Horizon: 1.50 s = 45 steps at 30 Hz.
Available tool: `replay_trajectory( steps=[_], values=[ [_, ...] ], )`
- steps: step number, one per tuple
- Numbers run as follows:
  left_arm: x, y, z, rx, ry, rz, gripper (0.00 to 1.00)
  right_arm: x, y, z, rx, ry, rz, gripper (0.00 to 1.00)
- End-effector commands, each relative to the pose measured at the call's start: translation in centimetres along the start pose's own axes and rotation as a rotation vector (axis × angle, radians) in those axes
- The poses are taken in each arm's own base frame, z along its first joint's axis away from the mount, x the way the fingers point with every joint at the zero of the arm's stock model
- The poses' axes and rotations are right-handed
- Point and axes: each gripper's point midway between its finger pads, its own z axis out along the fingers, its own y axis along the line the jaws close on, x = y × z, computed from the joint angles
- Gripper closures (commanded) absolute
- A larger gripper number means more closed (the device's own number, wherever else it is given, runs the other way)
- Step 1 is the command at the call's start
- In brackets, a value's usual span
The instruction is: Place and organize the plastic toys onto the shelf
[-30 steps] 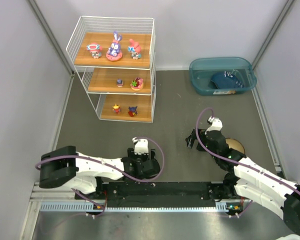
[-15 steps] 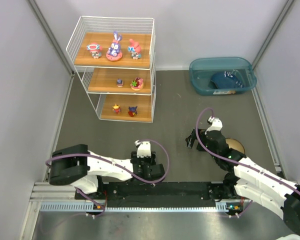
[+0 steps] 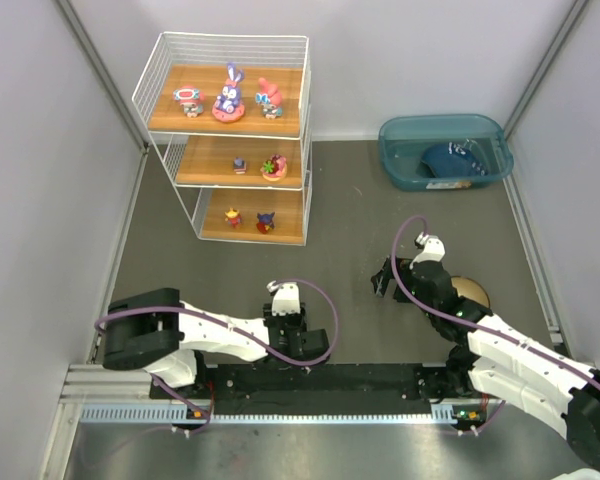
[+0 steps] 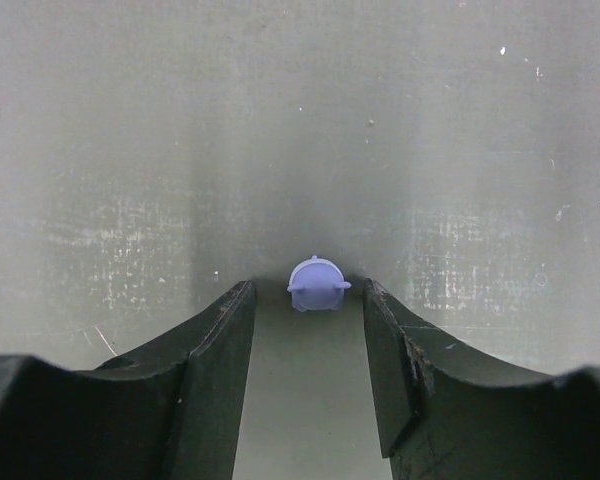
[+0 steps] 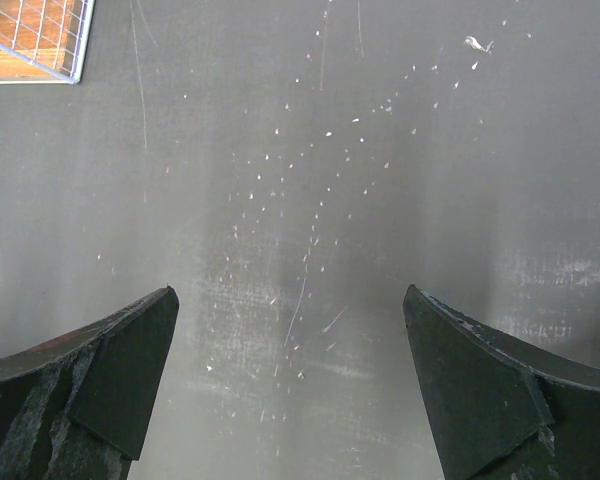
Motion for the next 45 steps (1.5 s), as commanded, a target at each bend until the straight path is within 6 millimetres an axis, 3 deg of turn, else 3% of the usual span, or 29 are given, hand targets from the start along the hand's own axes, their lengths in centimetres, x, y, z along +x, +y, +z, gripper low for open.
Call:
replay_trajectory(
  steps=[1, 14, 21, 25, 31, 32, 34, 35, 36, 38, 39, 41, 42, 45],
  values=[
    [-0.4, -0.2, 0.2, -0.008, -0.024, -0.002, 0.5, -1.2, 0.3, 0.1, -0.006, -0.039, 0.008, 0.03],
    [0.1, -0.2, 0.6, -0.011, -0.02, 0.002, 0.65, -1.1, 0.2, 0.1, -0.003, -0.037, 0.008, 0.03],
    [-0.2, -0.1, 0.4, -0.002, -0.023, -0.006, 1.0, -1.1, 0.2, 0.1, -0.002, -0.036, 0.007, 0.03],
    [-1.4, 0.6, -0.3, -0.009, -0.04, 0.019, 1.0, -1.0, 0.1, 0.2, 0.003, -0.034, 0.005, 0.03],
    [-7.8, 1.7, -3.5, 0.057, -0.161, 0.024, 1.0, -0.9, 0.1, 0.4, 0.005, -0.03, 0.0, 0.03],
    [-10.0, 1.0, -4.8, 0.137, -0.194, -0.05, 1.0, -0.9, 0.1, 0.4, 0.005, -0.028, 0.001, 0.03],
    [-12.1, 2.4, -4.7, 0.154, -0.222, 0.009, 1.0, -0.8, 0.2, 0.5, 0.002, -0.025, -0.001, 0.03],
    [-14.9, 1.9, -6.0, 0.233, -0.281, -0.078, 1.0, -0.6, 0.1, 0.6, 0.004, -0.017, -0.004, 0.03],
    [-16.6, 3.4, -5.5, 0.205, -0.324, -0.014, 1.0, -0.7, 0.2, 0.6, 0.0, -0.016, -0.004, 0.03],
    [-19.6, 4.1, -6.6, 0.267, -0.382, -0.031, 1.0, -0.6, 0.2, 0.6, 0.004, -0.013, -0.006, 0.03],
    [-21.6, 5.6, -6.4, 0.224, -0.428, -0.004, 1.0, -0.5, 0.1, 0.6, 0.005, -0.012, -0.007, 0.03],
    [-24.3, 6.3, -7.1, 0.221, -0.471, 0.017, 1.0, -0.6, 0.1, 0.6, 0.007, -0.013, -0.006, 0.03],
    [-25.9, 7.5, -6.9, 0.173, -0.502, 0.054, 1.0, -0.7, 0.0, 0.7, 0.01, -0.015, -0.007, 0.03],
    [-29.6, 7.8, -7.1, 0.186, -0.556, 0.098, 1.0, -1.2, 0.5, 0.7, -0.004, -0.033, -0.004, 0.03]
  ],
)
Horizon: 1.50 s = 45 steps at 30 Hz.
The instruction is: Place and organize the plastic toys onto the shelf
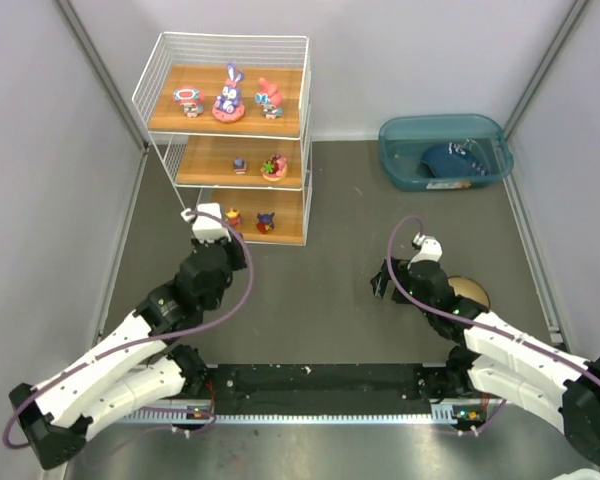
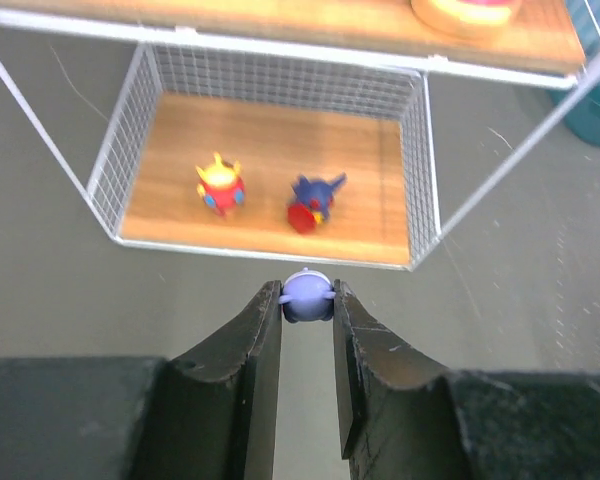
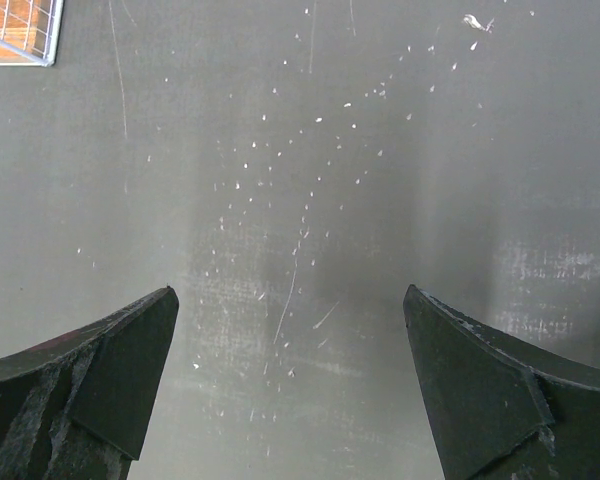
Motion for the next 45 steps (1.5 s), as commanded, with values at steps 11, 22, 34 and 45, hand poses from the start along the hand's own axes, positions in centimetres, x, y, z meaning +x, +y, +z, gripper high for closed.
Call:
replay_trajectory(
  steps=[11, 22, 34, 45],
  values=[
    [-14.7, 0.9, 6.8, 0.109, -0.235, 0.17, 1.0, -2.2, 0.5, 0.2, -0.008, -0.076, -0.003, 0.03],
    [-16.2, 3.5, 11.1, 0.077, -0.242, 0.139, 1.0, -2.3, 0.3, 0.2, 0.004, -0.08, -0.012, 0.03],
    [-14.6, 5.6, 14.1, 0.002, -0.223, 0.113, 1.0, -2.2, 0.1, 0.5, 0.02, -0.071, -0.02, 0.03],
    [-12.9, 6.8, 15.5, -0.039, -0.19, 0.127, 1.0, -2.1, 0.0, 0.7, 0.027, -0.063, -0.025, 0.03]
  ],
)
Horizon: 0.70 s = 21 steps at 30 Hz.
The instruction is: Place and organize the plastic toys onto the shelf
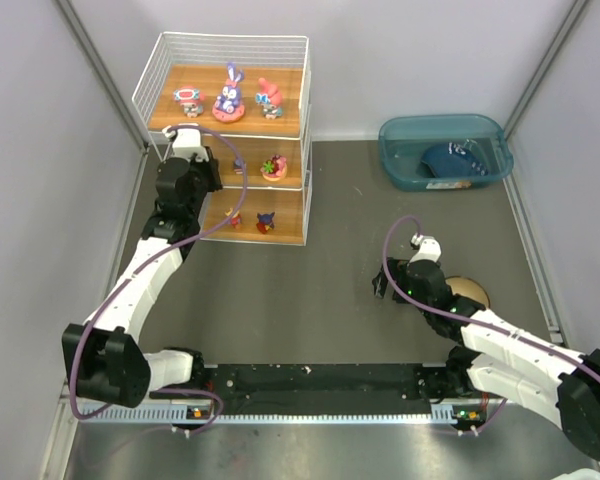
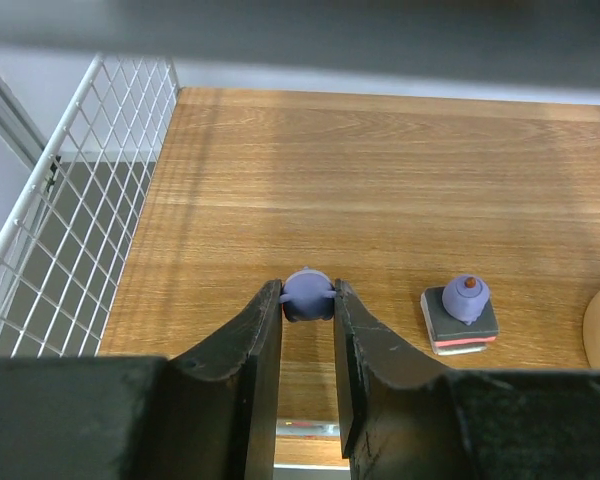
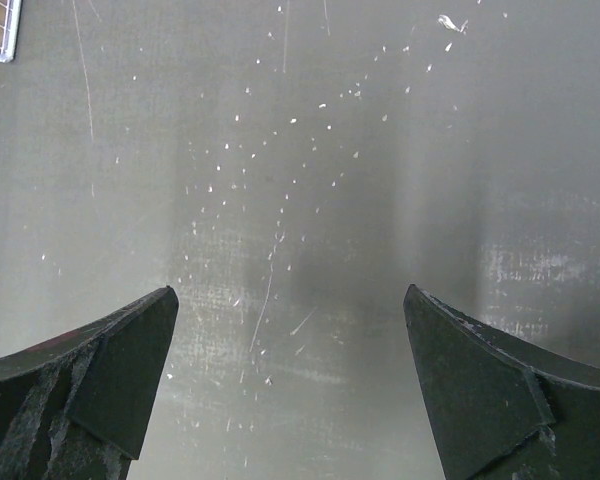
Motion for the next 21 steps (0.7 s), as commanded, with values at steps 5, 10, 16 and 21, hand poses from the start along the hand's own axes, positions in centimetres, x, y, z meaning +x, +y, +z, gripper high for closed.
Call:
replay_trajectory(
  steps=[5, 10, 16, 21],
  values=[
    [-0.4, 0.8, 0.7, -0.021, -0.042, -0.002, 0.98, -2.2, 0.8, 0.2, -0.015, -0.062, 0.01, 0.03],
    [0.2, 0.8, 0.7, -0.021, -0.033, 0.002, 0.93, -2.3, 0.8, 0.2, -0.016, -0.065, 0.01, 0.03],
    [0.7, 0.8, 0.6, -0.016, -0.037, 0.002, 0.9, -2.2, 0.8, 0.2, -0.017, -0.062, 0.008, 0.03],
    [0.6, 0.8, 0.2, -0.014, -0.06, 0.002, 0.9, -2.2, 0.8, 0.2, -0.017, -0.062, 0.01, 0.03]
  ],
)
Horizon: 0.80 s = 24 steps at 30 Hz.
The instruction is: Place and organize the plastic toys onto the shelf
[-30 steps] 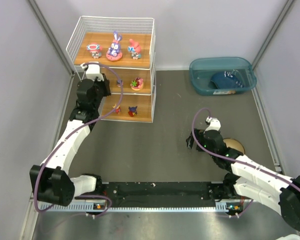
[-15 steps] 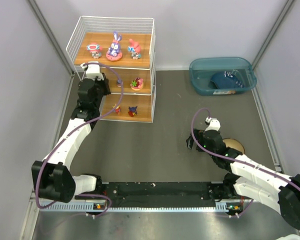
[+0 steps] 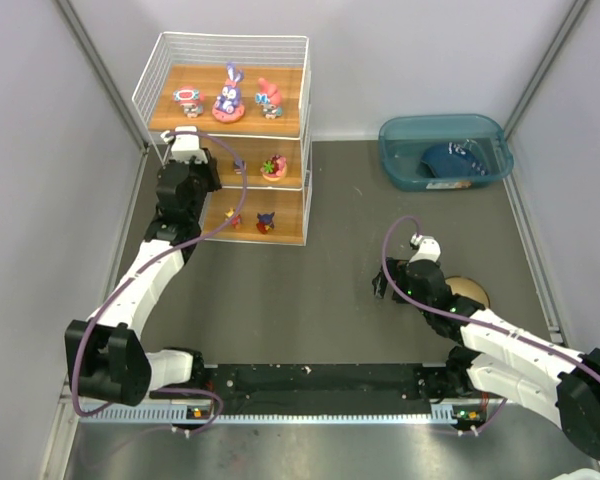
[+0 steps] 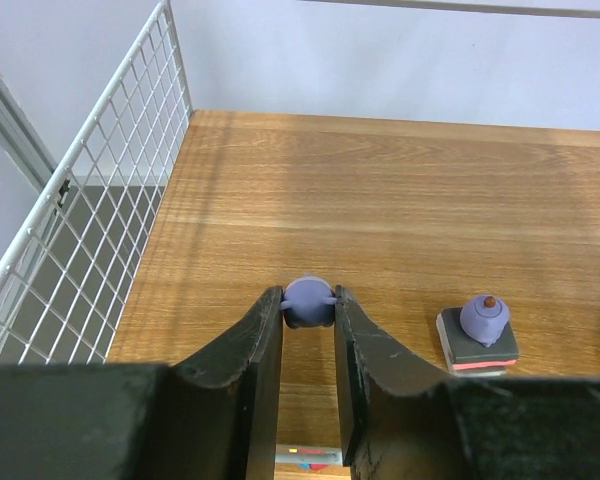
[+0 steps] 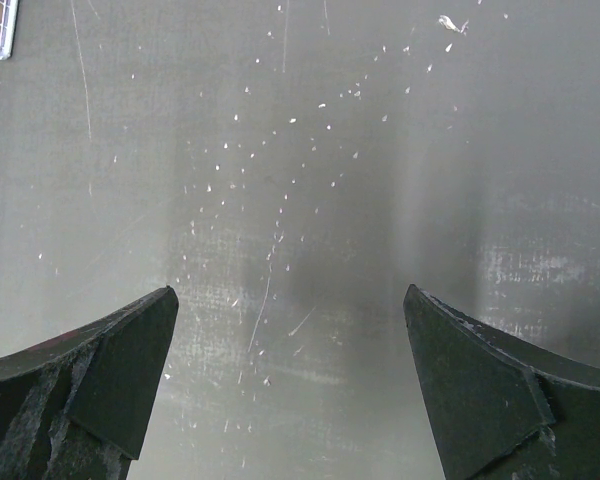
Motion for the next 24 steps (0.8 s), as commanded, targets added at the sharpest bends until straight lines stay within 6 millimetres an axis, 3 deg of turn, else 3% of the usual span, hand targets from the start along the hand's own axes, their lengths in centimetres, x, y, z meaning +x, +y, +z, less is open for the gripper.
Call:
replay_trajectory(
  steps=[1, 9, 16, 24],
  values=[
    [0.5, 0.4, -0.5, -0.004, -0.013, 0.006, 0.9, -2.2, 0.8, 0.1, -0.017, -0.062, 0.017, 0.03],
    [-0.5, 0.9, -1.2, -0.025, -0.075, 0.023, 0.9, -2.3, 1.0, 0.2, -0.022, -0.061, 0.018, 0.03],
    [-0.2, 1.0, -1.1, -0.027, -0.068, 0.027, 0.89, -2.3, 1.0, 0.2, -0.022, -0.062, 0.017, 0.03],
    [0.0, 0.7, -1.1, -0.012, -0.067, 0.026, 0.67, -2.3, 1.0, 0.2, -0.023, -0.06, 0.016, 0.02]
  ],
)
